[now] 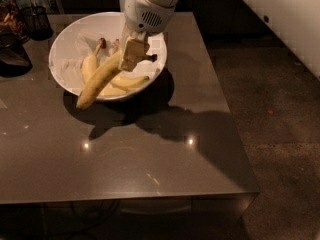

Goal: Pick banana from white bowl

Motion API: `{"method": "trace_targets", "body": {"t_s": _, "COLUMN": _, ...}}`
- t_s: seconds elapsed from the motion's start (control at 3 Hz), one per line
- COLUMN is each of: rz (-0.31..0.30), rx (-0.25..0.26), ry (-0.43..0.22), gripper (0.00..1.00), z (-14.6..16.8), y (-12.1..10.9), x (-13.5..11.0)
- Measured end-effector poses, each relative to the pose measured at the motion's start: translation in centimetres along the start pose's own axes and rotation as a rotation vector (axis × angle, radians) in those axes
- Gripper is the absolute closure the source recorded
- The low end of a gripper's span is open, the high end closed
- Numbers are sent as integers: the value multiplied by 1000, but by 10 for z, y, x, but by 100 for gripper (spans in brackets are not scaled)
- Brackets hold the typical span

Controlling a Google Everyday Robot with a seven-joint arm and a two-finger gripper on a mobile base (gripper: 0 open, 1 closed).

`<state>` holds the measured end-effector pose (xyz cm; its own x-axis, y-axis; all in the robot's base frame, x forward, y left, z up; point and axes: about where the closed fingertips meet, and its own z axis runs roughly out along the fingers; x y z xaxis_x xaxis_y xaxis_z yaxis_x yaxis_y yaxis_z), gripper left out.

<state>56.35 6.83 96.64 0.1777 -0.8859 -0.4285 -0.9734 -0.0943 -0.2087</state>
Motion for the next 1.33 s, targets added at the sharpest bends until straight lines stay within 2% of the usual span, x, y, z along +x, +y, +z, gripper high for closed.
{"method": "trace_targets", "body": {"t_s": 0.33, "rz": -47, "rx": 39, "ry": -75, "gripper": 100, "z": -21, "y": 31, "x": -4}}
{"method": "trace_targets", "body": {"t_s": 1.0, "rz": -64, "rx": 115, "ry": -206, "gripper": 100, "z": -42, "y": 88, "x": 6}}
{"method": "trace_targets", "body": {"t_s": 1.33, "rz": -57, "rx": 114, "ry": -212, "gripper": 100, "z": -41, "y": 92, "x": 9}}
